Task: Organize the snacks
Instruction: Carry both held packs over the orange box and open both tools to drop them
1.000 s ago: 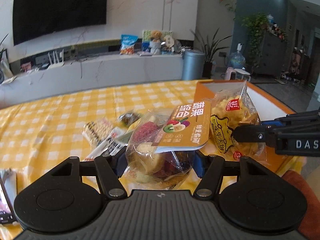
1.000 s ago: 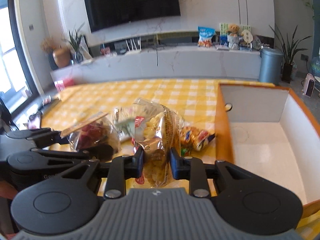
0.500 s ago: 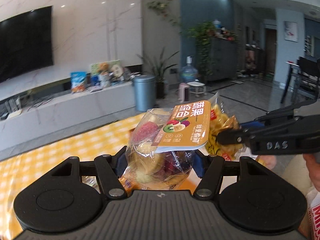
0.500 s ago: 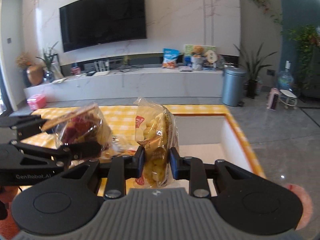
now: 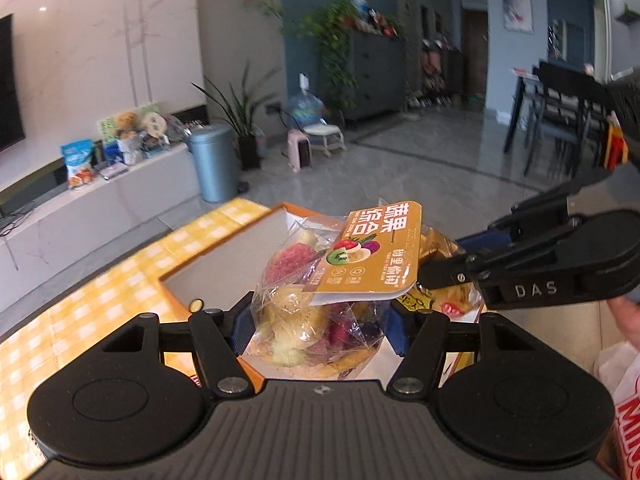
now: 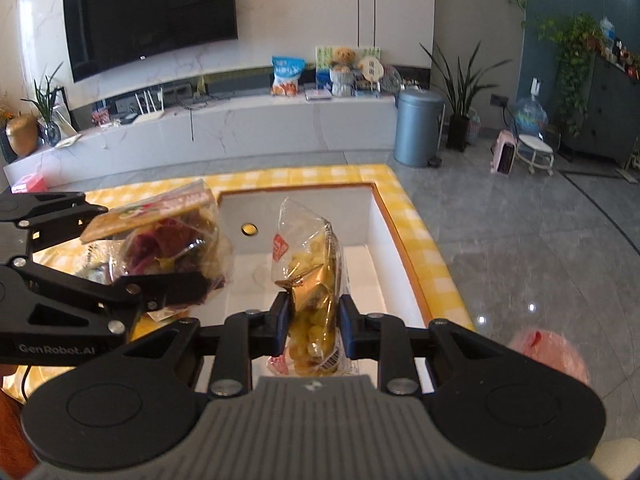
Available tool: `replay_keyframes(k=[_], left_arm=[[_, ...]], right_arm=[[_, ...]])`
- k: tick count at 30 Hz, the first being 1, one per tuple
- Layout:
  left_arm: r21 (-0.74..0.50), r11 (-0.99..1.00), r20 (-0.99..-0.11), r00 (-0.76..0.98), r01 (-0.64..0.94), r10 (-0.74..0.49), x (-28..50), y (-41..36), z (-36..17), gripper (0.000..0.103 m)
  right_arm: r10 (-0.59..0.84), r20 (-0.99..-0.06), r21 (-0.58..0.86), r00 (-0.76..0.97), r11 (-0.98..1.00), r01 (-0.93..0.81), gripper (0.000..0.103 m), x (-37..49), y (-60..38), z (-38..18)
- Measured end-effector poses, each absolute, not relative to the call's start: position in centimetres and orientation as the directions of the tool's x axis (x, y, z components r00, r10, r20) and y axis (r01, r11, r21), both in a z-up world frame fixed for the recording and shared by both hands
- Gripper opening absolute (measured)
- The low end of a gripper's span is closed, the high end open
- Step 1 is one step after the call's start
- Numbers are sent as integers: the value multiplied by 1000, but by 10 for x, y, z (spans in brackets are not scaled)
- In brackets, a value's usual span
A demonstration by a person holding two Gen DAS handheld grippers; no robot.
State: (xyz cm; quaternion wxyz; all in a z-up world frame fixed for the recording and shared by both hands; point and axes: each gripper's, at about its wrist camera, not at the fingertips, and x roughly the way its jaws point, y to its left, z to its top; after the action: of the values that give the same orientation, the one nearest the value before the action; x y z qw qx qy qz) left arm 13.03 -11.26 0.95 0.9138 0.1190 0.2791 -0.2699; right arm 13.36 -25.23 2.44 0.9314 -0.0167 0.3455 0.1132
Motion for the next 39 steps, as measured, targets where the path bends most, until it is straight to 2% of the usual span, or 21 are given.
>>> replay_keyframes(k=[9, 15, 26, 31, 39], left_arm=[[73, 786, -709, 586, 614, -393, 152, -127, -18, 73], [91, 751, -769, 525, 654, -364, 165, -134, -36, 73], [139, 614, -843, 418, 777, -338, 171, -144, -57, 73], [111, 610, -871, 372, 784, -320, 180, -145, -66, 73], [137, 607, -882, 376, 782, -285, 179, -149, -72, 74]], right_arm=[[201, -738, 82, 645, 974, -211, 23, 166, -266, 4], [208, -786, 86, 583, 969, -229, 23, 180, -266, -9], [194, -869, 46, 454, 947, -318, 23, 207, -248, -29], [170, -903, 19, 394, 932, -361, 24, 214, -240, -40], [158, -927, 16, 340, 922, -386, 25, 218, -230, -48]])
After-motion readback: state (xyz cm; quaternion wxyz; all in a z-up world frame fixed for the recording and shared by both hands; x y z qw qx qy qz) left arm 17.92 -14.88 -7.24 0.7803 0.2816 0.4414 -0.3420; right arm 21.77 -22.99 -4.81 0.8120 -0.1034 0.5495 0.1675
